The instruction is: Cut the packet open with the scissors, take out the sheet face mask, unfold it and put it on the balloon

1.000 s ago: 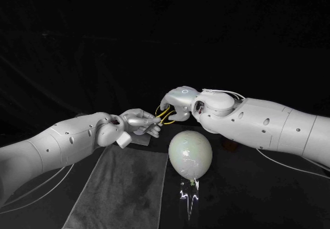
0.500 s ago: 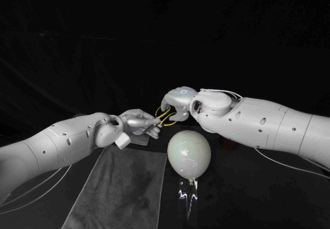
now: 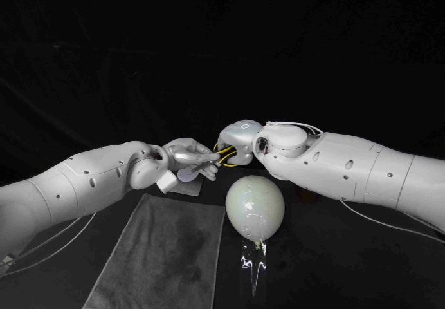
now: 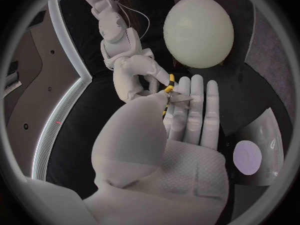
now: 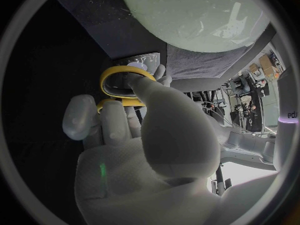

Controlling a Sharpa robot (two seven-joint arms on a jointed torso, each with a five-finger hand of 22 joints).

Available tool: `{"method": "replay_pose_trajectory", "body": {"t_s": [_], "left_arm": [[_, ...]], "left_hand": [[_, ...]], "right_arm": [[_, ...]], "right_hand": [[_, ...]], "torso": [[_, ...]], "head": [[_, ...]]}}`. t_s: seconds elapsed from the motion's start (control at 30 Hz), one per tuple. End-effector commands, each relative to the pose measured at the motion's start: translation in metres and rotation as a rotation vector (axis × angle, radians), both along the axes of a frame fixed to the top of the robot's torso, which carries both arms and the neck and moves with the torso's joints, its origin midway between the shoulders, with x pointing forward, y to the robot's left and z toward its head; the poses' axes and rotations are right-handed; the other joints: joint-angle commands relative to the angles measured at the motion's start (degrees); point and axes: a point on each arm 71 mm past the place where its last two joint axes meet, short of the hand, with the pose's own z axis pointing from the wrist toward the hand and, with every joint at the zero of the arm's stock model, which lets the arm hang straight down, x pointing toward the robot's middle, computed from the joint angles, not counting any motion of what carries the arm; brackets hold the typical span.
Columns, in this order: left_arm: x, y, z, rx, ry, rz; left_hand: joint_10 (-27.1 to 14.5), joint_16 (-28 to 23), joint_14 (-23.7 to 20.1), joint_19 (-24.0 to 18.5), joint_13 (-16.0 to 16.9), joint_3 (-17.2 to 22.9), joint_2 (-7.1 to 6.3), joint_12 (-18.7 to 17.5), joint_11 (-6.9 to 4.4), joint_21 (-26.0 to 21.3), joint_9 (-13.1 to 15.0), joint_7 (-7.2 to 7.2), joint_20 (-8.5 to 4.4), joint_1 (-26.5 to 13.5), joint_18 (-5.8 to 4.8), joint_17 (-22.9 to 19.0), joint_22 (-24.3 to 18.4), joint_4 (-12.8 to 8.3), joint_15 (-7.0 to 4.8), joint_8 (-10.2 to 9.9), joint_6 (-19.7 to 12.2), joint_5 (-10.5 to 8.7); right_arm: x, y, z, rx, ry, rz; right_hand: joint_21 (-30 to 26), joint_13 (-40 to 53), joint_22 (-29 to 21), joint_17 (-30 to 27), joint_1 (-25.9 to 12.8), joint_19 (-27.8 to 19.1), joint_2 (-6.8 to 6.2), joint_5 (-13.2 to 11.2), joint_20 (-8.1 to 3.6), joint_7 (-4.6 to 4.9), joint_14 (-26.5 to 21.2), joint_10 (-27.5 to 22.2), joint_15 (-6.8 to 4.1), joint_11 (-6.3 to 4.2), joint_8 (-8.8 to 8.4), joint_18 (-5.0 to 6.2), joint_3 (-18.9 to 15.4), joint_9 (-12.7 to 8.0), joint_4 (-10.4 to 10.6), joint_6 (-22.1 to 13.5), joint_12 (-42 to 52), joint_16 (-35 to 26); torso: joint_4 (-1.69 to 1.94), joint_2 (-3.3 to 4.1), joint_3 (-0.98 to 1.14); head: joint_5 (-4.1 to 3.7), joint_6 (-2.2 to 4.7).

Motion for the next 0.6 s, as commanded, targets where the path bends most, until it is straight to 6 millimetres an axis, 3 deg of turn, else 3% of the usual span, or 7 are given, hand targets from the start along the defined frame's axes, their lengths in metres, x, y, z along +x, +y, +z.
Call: {"method": "replay_pose_trajectory", "body": {"t_s": [0.03,0.27,0.3,0.33,0.53,0.6], "left_arm": [[-0.001,-0.01,0.011,-0.04,-0.025,-0.046],[-0.004,-0.016,0.015,-0.027,-0.028,-0.083],[-0.005,-0.018,0.015,-0.025,-0.029,-0.091],[-0.006,-0.018,0.016,-0.023,-0.029,-0.097],[-0.01,-0.025,0.021,-0.027,-0.029,-0.139],[-0.012,-0.028,0.023,-0.041,-0.024,-0.15]], "left_hand": [[1.1,0.36,0.07,0.29,0.08,3.29,-0.01,0.24,-0.72,0.31,2.05,-0.12,0.0,0.38,0.69,0.09,0.11,-2.97,-0.38,0.27,0.15,0.18],[1.11,0.37,0.08,0.3,0.09,3.29,-0.02,0.25,-0.73,0.32,2.08,-0.12,-0.01,0.38,0.69,0.1,0.11,-2.98,-0.38,0.29,0.15,0.18],[1.11,0.37,0.08,0.3,0.09,3.29,-0.02,0.25,-0.73,0.32,2.08,-0.12,-0.01,0.38,0.69,0.1,0.11,-2.98,-0.38,0.29,0.15,0.18],[1.12,0.38,0.08,0.3,0.09,3.29,-0.03,0.25,-0.73,0.33,2.09,-0.13,-0.01,0.38,0.69,0.11,0.12,-2.99,-0.38,0.3,0.15,0.18],[1.15,0.42,0.09,0.32,0.12,3.33,-0.09,0.27,-0.76,0.39,2.19,-0.17,-0.04,0.42,0.69,0.16,0.15,-3.1,-0.4,0.35,0.15,0.17],[1.17,0.44,0.09,0.33,0.12,3.35,-0.08,0.28,-0.77,0.41,2.22,-0.19,-0.04,0.43,0.68,0.18,0.16,-3.13,-0.41,0.37,0.15,0.17]], "right_arm": [[-0.002,0.002,-0.009,-0.056,0.037,0.003],[-0.001,0.003,-0.011,-0.068,0.042,-0.003],[-0.001,0.003,-0.011,-0.07,0.043,-0.003],[-0.001,0.003,-0.011,-0.071,0.044,-0.003],[-0.001,0.004,-0.012,-0.078,0.057,-0.004],[-0.001,0.004,-0.013,-0.082,0.064,-0.004]], "right_hand": [[0.63,-0.05,0.74,2.96,-0.38,0.65,0.84,-0.66,-0.19,-0.48,3.73,1.59,-0.28,-0.31,0.37,0.12,1.38,0.14,0.38,1.66,-0.23,4.2],[1.34,-0.07,1.65,3.22,-0.82,1.28,1.59,-1.02,-0.17,-0.34,3.62,2.66,-0.14,-0.17,0.78,-0.11,2.57,0.33,0.96,2.76,-0.21,4.79],[1.98,-0.06,2.38,3.33,-1.08,1.84,1.93,-1.13,0.33,-0.25,3.64,3.77,1.22,-0.03,1.16,-0.41,3.29,0.53,1.25,3.59,-0.04,5.14],[2.12,-0.07,2.55,3.25,-1.16,1.96,2.05,-1.14,0.49,-0.13,3.61,4.1,1.43,0.09,1.24,-0.45,3.55,0.58,1.35,3.78,-0.03,5.18],[2.75,-0.06,3.35,3.15,-1.64,2.47,2.69,-1.18,1.07,0.28,3.47,6.23,1.9,0.55,1.58,-0.57,4.73,0.89,1.91,4.36,0.19,5.56],[3.03,-0.1,3.74,3.1,-1.89,2.67,3.49,-1.29,1.21,0.23,3.37,7.59,1.87,0.42,1.22,-0.58,5.52,0.92,2.39,3.45,0.24,5.78]], "torso": [[-0.04,0.02,0.01],[0.01,0.05,0.01],[0.02,0.04,-0.01],[0.02,0.04,-0.01],[0.09,-0.05,-0.02],[0.11,-0.06,-0.03]], "head": [[-0.06,-0.07],[-0.22,-0.19],[-0.3,-0.23],[-0.33,-0.24],[-0.43,-0.27],[-0.36,-0.24]]}}
